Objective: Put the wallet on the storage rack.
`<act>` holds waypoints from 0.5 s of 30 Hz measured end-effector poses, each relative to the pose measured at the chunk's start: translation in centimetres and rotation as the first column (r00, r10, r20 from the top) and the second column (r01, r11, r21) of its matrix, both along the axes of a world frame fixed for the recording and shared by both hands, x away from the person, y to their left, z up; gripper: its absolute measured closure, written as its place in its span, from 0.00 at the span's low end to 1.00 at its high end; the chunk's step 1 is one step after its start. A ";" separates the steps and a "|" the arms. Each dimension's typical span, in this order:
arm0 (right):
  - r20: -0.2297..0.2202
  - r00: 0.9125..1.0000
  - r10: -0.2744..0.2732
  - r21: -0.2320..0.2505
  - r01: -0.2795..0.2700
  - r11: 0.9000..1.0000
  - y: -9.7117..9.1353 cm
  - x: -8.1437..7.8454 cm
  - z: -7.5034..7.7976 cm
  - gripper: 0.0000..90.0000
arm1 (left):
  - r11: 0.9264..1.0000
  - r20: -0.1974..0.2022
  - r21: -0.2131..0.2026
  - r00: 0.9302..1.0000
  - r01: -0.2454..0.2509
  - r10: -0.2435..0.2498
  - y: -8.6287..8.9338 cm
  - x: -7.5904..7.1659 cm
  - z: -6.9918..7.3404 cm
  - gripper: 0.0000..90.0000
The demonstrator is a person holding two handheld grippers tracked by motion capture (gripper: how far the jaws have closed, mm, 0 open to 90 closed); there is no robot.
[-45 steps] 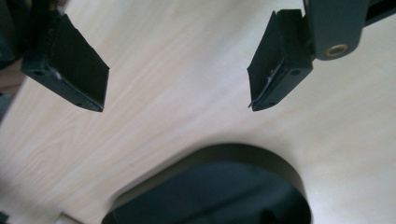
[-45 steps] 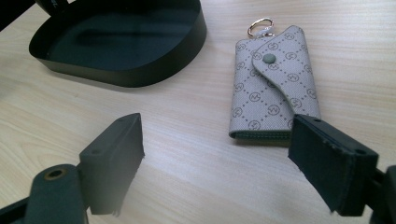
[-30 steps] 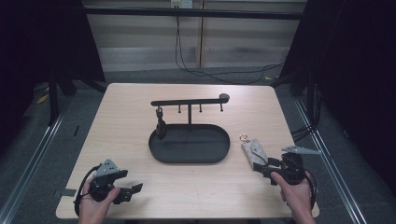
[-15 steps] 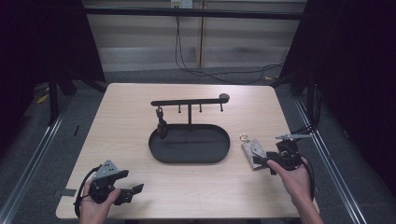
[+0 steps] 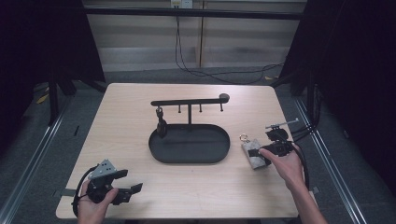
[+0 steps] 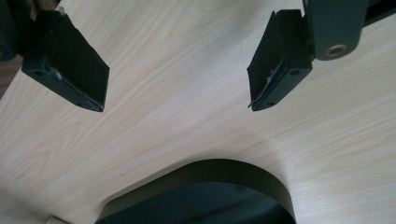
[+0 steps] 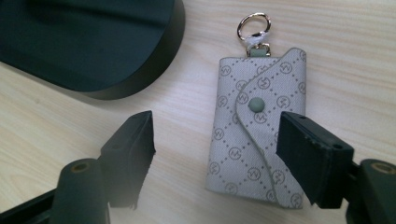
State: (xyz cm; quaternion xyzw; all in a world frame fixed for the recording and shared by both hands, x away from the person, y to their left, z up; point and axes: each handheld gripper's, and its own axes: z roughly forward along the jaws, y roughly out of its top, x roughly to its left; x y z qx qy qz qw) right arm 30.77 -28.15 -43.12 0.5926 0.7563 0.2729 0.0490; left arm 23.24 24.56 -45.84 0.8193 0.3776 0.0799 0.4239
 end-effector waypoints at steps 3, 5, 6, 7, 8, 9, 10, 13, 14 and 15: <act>-0.016 1.000 -0.002 -0.021 0.001 1.000 0.2 0.5 0.0 0.26 | 1.000 -0.008 -0.004 1.000 0.006 -0.006 0.0 0.0 0.0 0.22; -0.040 0.999 0.004 -0.032 -0.005 0.999 0.1 0.9 0.0 0.26 | 1.000 -0.007 -0.003 1.000 0.004 -0.004 0.0 0.0 0.0 0.22; -0.053 0.999 0.005 -0.040 -0.007 0.999 0.0 1.1 -0.1 0.26 | 1.000 -0.008 -0.003 1.000 0.006 -0.006 0.0 0.0 0.0 0.22; -0.064 0.998 0.000 -0.052 -0.003 0.999 0.0 1.3 -0.1 0.27 | 1.000 -0.011 -0.004 1.000 0.006 -0.006 0.0 0.0 0.0 0.22; -0.069 0.998 0.000 -0.051 -0.004 0.999 -0.1 1.5 -0.1 0.28 | 1.000 -0.011 -0.007 1.000 0.004 -0.004 0.1 0.1 0.0 0.22; -0.076 0.997 0.007 -0.058 -0.012 0.998 -0.2 1.6 -0.3 0.27 | 1.000 -0.006 -0.002 1.000 0.002 -0.002 0.1 0.1 0.0 0.22; -0.092 0.996 0.004 -0.073 -0.011 0.997 -0.1 1.9 -0.4 0.28 | 1.000 -0.008 -0.003 1.000 0.000 0.000 0.1 0.1 0.0 0.22; -0.119 0.993 0.003 -0.081 -0.013 0.997 0.0 2.5 -0.8 0.28 | 1.000 -0.015 -0.001 1.000 0.008 -0.008 0.1 0.1 0.0 0.22; -0.125 0.992 0.000 -0.096 -0.012 0.995 0.1 2.7 -0.9 0.28 | 1.000 -0.011 -0.002 1.000 0.007 -0.007 0.1 0.1 0.0 0.22; -0.130 0.992 0.005 -0.116 -0.020 0.993 0.1 2.9 -1.0 0.28 | 1.000 -0.012 -0.001 1.000 0.010 -0.010 0.1 0.1 0.0 0.22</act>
